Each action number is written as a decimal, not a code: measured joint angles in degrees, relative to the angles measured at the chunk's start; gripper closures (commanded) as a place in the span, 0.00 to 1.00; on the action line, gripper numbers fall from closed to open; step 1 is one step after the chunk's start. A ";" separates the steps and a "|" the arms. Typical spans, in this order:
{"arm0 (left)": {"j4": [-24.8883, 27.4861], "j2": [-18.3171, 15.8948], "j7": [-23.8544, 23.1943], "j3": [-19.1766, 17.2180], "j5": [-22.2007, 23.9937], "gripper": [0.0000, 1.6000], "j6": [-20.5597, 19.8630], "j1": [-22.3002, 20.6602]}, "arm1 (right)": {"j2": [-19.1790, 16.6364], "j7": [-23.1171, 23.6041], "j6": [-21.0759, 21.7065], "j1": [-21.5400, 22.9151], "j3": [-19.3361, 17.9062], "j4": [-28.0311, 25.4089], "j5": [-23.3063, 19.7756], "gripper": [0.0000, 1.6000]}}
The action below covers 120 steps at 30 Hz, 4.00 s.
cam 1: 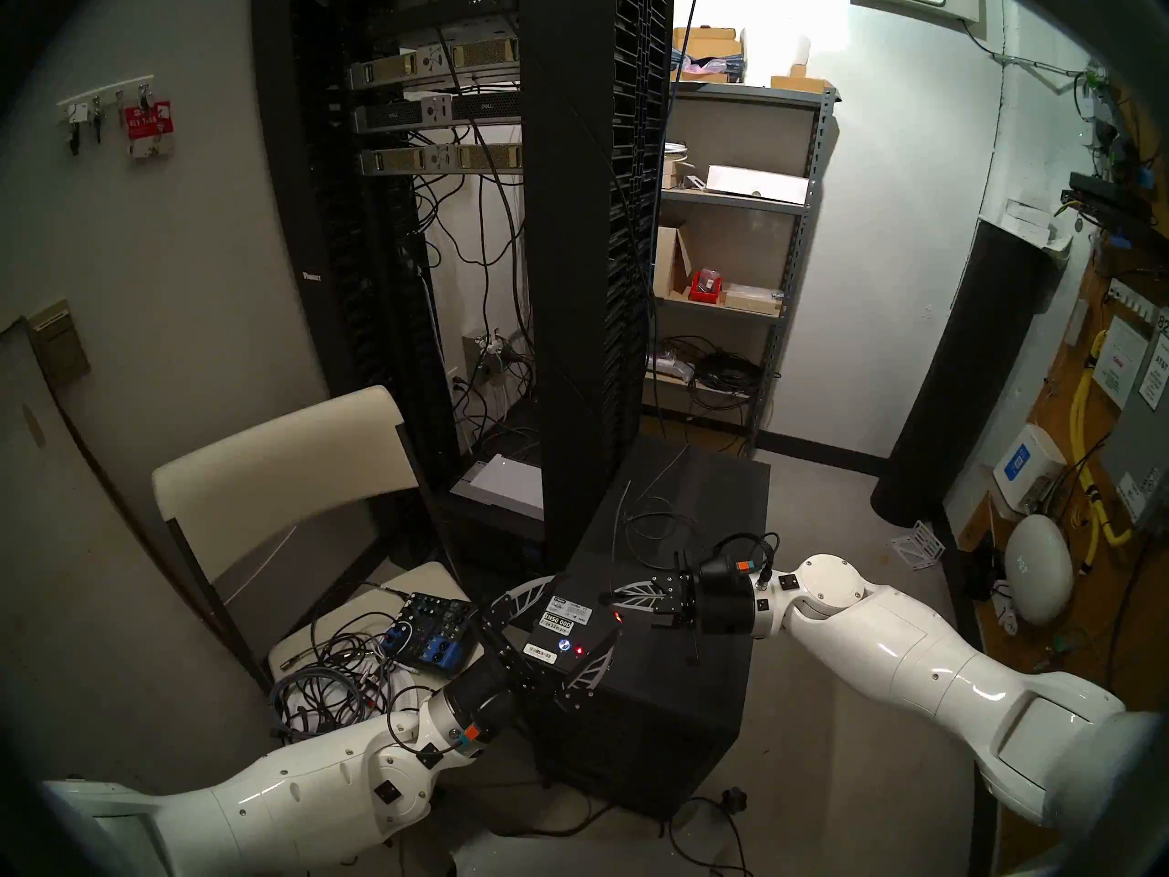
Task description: Insert the cable into the workstation's USB slot
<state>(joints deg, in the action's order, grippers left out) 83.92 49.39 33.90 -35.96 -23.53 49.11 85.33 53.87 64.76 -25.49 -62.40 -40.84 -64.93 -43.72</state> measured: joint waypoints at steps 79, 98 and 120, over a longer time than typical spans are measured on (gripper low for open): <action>29.15 -11.54 -21.55 -2.20 69.43 0.00 -59.27 -1.78 | -3.40 -27.81 3.10 -9.32 -4.02 -16.52 16.37 1.00; 28.43 -4.67 -11.07 -1.06 67.15 0.00 -57.88 -1.30 | -2.87 -28.26 2.94 -9.38 -4.12 -17.33 16.32 1.00; 27.02 -1.13 -6.22 -0.27 66.06 0.00 -55.10 -1.10 | -2.56 -27.63 2.88 -9.42 -4.13 -17.35 16.28 1.00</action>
<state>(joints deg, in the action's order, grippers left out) 110.94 48.26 27.68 -36.22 42.53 -5.99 84.23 51.31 37.13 -22.61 -71.82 -44.97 -82.29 -27.45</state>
